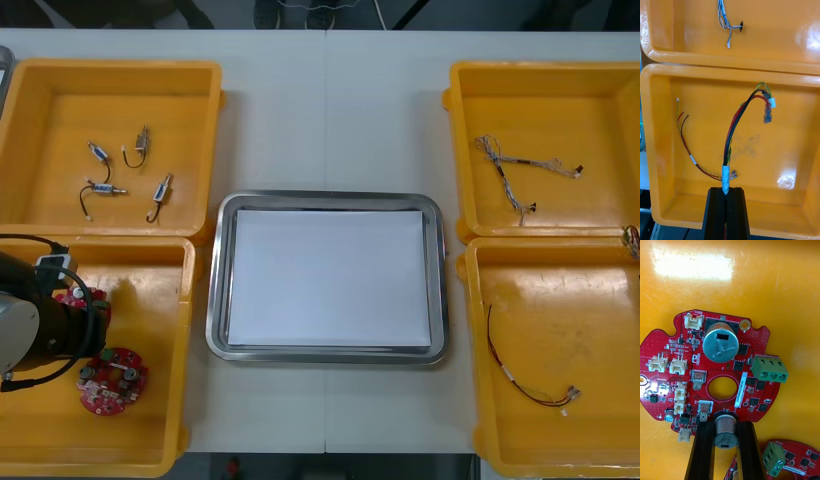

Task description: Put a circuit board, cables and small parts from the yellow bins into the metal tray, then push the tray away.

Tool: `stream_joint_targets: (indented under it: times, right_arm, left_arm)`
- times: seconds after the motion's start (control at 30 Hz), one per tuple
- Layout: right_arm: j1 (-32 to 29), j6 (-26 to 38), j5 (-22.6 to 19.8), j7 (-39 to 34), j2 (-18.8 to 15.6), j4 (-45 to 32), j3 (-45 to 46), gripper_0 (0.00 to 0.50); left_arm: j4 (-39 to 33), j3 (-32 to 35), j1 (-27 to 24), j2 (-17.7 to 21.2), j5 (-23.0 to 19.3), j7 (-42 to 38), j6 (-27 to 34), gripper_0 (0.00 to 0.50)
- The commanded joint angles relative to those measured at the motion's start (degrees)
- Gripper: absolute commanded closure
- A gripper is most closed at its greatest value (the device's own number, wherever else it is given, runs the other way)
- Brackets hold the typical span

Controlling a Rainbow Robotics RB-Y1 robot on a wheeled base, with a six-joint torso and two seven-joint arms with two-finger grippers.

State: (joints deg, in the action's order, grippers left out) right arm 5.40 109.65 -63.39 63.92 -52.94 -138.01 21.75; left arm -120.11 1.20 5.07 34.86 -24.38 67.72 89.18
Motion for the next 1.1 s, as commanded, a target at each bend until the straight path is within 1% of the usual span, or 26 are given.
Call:
stream_joint_targets:
  times: [0.03, 0.13, 0.3, 0.5, 0.6, 0.77, 0.97, 1.1]
  right_arm:
    - [3.6, 0.3, -0.3, 1.5, -3.3, -1.1, -1.4, 0.500]
    - [5.5, 0.3, -0.6, 1.7, -3.3, -0.7, -3.6, 0.500]
    - [8.4, 0.3, -0.1, 1.7, -3.3, -0.1, -7.2, 0.500]
    - [10.4, 0.3, -0.6, 1.8, -3.3, 0.1, -10.1, 0.500]
    - [11.6, 0.3, -0.8, 1.9, -3.3, 0.1, -11.7, 0.500]
    - [13.4, 0.3, -0.7, 1.9, -3.2, 0.1, -13.8, 0.500]
    - [14.1, 0.3, -0.6, 2.1, -3.3, 0.1, -15.0, 0.500]
    - [14.1, 0.3, -0.8, 2.5, -3.2, 0.1, -15.0, 0.500]
  left_arm:
    - [-1.4, 1.3, 1.5, -0.5, -1.5, 2.1, 0.2, 0.500]
    - [-2.3, 3.1, 0.8, -0.1, -3.3, 2.8, 2.8, 0.500]
    - [-4.3, 4.9, -0.6, 0.5, -3.9, 2.9, 7.6, 0.500]
    - [-6.9, 7.2, -2.5, 1.3, -5.5, 2.9, 12.9, 0.500]
    - [-8.8, 8.8, -3.3, 1.8, -7.4, 2.9, 15.5, 0.500]
    - [-11.7, 11.7, -5.3, 3.8, -11.1, 2.8, 20.5, 0.500]
    - [-12.4, 13.4, -7.5, 6.6, -15.7, 2.6, 20.8, 0.500]
    - [-13.2, 13.4, -7.8, 8.6, -16.9, 2.3, 20.8, 0.500]
